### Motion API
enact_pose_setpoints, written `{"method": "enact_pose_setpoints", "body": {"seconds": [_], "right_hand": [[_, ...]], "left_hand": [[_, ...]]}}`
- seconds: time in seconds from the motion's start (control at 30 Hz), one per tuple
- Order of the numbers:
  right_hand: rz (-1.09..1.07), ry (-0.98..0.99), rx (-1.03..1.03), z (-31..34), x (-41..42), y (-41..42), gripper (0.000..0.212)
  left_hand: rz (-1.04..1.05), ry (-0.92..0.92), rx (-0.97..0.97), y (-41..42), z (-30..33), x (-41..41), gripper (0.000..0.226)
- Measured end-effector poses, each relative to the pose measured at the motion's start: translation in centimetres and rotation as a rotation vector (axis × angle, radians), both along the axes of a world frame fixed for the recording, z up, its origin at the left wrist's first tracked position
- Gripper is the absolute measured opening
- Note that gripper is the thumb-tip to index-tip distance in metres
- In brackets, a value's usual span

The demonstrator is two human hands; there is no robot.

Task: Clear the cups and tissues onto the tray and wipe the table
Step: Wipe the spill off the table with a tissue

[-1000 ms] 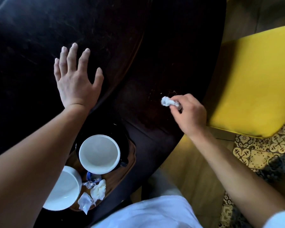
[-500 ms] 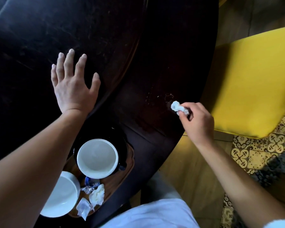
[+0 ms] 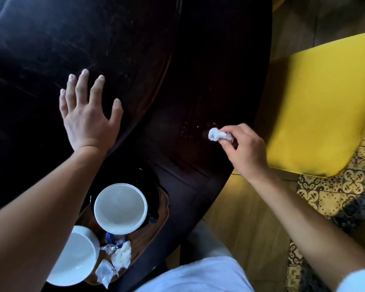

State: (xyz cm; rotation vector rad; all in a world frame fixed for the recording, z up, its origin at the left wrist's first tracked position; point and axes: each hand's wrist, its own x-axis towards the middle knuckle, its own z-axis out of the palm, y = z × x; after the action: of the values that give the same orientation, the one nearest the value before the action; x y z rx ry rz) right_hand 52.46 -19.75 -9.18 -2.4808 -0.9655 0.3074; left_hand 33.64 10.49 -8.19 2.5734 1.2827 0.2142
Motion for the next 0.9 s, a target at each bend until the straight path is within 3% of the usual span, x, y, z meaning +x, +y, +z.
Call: {"method": "enact_pose_setpoints", "body": {"seconds": [0.17, 0.27, 0.6, 0.7, 0.9], "right_hand": [[0.235, 0.103, -0.024, 1.0, -4.2, -4.0, 0.020], [0.256, 0.105, -0.063, 0.3, -4.9, -4.5, 0.022], [0.061, -0.002, -0.010, -0.7, 1.9, 1.5, 0.021], [-0.083, 0.003, 0.058, -0.1, 3.1, 0.7, 0.029], [-0.246, 0.012, -0.030, -1.0, -0.4, -0.8, 0.022]], "left_hand": [[0.001, -0.001, -0.010, 0.0, 0.1, 0.1, 0.060], [0.000, -0.005, -0.008, 0.0, 0.1, 0.2, 0.060], [0.003, -0.003, 0.006, 0.0, -0.1, 0.1, 0.060], [0.005, -0.004, -0.002, 0.0, 0.0, 0.1, 0.060], [0.006, -0.003, -0.008, 0.0, 0.0, 0.1, 0.059]]}}
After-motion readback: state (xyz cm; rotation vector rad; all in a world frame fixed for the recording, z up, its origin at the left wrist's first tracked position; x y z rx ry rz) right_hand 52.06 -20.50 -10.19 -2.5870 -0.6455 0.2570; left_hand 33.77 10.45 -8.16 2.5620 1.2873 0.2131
